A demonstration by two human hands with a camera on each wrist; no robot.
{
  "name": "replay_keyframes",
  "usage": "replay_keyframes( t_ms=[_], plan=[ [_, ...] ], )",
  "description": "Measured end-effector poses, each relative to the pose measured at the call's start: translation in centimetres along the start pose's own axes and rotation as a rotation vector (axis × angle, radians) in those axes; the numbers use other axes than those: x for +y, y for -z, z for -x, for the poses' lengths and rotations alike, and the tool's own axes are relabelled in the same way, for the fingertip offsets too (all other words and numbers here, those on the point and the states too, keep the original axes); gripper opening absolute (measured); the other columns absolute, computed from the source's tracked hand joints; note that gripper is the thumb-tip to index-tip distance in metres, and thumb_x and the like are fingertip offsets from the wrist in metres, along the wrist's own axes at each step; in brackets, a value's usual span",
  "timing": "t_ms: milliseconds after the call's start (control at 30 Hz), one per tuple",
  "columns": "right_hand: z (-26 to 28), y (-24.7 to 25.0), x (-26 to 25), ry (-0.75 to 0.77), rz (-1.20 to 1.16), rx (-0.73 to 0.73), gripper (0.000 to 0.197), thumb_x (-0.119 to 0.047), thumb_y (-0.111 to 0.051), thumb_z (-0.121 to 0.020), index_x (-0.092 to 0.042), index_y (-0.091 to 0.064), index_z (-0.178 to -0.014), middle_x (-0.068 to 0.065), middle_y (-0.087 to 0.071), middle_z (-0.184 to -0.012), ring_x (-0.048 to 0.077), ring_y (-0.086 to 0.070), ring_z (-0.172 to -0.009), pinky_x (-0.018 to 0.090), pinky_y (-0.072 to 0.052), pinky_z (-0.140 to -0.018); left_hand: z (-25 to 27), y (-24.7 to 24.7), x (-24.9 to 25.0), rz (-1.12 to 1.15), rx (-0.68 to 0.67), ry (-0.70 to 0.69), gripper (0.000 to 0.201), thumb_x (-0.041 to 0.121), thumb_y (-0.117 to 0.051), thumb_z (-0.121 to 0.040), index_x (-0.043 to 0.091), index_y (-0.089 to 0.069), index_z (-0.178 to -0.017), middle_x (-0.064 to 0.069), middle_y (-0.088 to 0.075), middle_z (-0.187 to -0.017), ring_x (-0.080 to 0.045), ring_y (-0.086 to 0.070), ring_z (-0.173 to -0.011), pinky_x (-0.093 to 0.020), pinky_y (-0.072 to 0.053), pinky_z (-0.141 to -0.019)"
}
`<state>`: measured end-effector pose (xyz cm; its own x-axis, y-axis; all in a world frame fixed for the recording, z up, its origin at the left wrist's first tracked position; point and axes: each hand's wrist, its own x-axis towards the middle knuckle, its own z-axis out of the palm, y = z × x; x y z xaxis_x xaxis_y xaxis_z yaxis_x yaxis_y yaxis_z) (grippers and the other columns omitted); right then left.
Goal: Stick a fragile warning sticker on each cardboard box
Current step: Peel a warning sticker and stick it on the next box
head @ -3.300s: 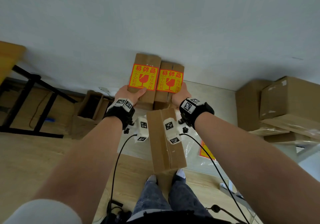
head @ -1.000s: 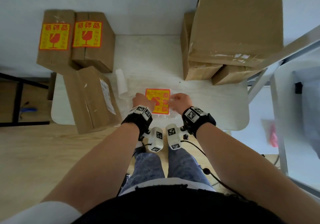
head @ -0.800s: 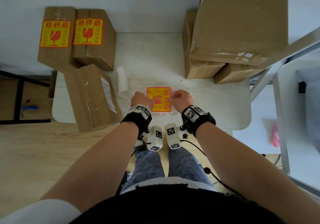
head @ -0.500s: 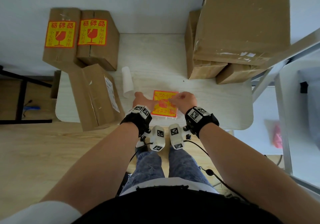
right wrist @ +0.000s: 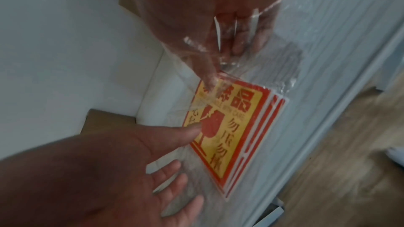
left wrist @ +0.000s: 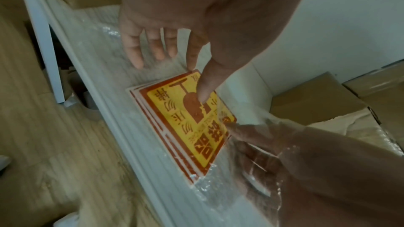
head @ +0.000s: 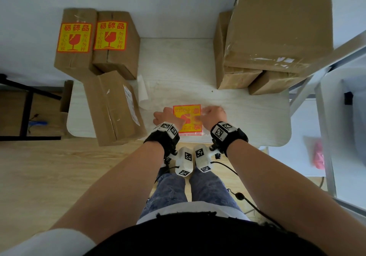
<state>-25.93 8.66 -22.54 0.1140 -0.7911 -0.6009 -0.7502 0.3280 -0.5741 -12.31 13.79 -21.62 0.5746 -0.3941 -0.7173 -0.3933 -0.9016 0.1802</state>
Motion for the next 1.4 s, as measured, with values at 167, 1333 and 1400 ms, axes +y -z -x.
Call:
replay_keyframes(
  t_ms=[167,1333,1400],
  plan=[
    [-0.6,-0.8,0.4,-0.025,-0.144,-0.010,0.024,-0.029,-0.080,-0.074,-0.013,-0.062,-0.077,0.000,-0.065,-0.087,0.018,-0.060,-0.081,0.028,-0.048,-0.072,0.1,-0.9,-0.8,-0.005,0.104,-0.065,0.061,0.050,-0.077,-0.073,0.029,-0.052,-0.124,-0.008,-0.023,-0.142,-0.032,-0.028,-0.126,-0.043,-0.040,-0.099],
    [1.8,7.8,-0.6,0.095,-0.563,-0.195,0.049,-0.044,-0.071,-0.084,-0.016,-0.062,-0.124,0.004,-0.067,-0.097,0.009,-0.047,-0.055,0.021,-0.039,-0.046,1.4,2.3,0.4,0.824,-0.109,-0.176,0.038,0.021,-0.073,-0.087,0.002,-0.061,-0.118,-0.015,-0.067,-0.114,-0.025,-0.065,-0.095,-0.030,-0.058,-0.071],
    [1.4,7.8,-0.5,0.113,-0.484,-0.170,0.044,-0.037,-0.072,-0.085,-0.011,-0.065,-0.120,0.006,-0.066,-0.091,0.008,-0.043,-0.052,0.019,-0.036,-0.042,1.8,2.6,0.6,0.953,-0.188,-0.200,0.019,0.010,-0.068,-0.091,0.004,-0.063,-0.108,-0.021,-0.067,-0.115,-0.032,-0.067,-0.099,-0.045,-0.058,-0.084]
  ],
)
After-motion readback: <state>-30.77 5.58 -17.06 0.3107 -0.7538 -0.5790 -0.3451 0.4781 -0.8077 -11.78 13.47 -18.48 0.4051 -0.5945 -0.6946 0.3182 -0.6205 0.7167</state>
